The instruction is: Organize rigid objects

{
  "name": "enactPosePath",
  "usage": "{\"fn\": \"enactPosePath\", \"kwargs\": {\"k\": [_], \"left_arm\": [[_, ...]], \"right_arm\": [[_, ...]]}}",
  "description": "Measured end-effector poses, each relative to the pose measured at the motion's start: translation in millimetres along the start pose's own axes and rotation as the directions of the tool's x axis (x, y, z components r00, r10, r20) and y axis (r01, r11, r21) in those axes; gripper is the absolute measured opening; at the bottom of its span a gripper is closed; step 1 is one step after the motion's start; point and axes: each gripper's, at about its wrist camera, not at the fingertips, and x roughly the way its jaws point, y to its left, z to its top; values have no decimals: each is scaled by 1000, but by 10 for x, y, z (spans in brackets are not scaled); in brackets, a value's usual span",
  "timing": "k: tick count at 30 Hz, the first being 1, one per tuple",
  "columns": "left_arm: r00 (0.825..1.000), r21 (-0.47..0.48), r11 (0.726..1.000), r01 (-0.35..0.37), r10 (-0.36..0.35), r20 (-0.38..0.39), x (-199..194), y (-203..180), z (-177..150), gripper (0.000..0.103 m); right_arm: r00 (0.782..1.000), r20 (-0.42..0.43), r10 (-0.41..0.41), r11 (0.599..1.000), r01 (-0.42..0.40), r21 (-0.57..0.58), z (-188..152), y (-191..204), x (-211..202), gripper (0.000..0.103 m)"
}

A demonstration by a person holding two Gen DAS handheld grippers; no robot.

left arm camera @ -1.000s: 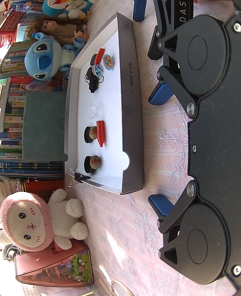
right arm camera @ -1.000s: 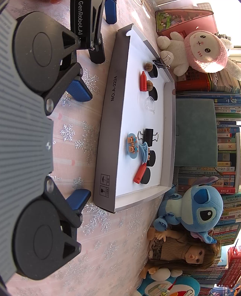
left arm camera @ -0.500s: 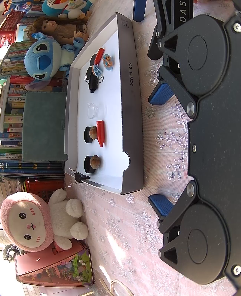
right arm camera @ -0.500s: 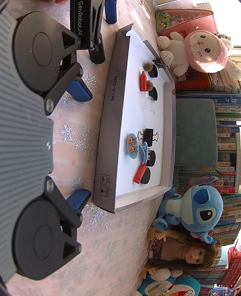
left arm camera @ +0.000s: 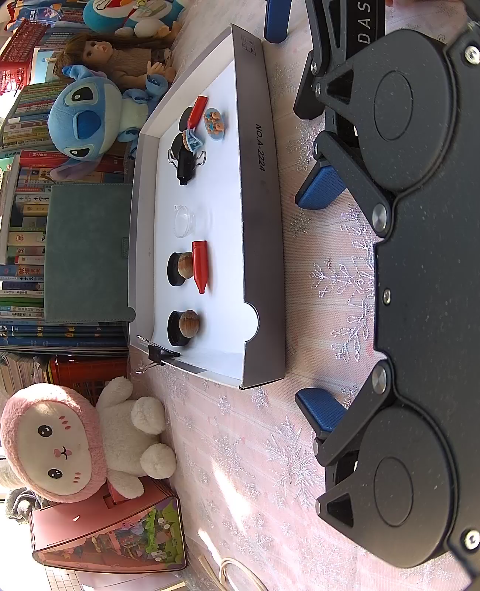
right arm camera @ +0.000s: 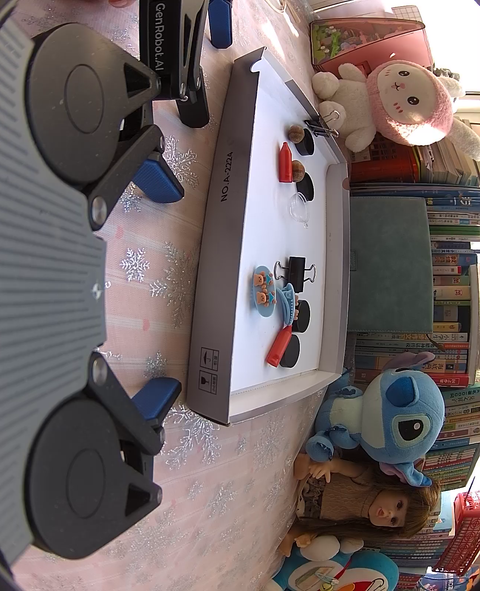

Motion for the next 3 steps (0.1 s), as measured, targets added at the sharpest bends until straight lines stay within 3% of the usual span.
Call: {"fn": "enactPosePath", "kwargs": {"k": [3], "left_arm": [[1000,0,1000,-1,1,0,0,-2,0,103]], "right_arm": [[1000,0,0,1000,0,0,0,-1,0,103]]}}
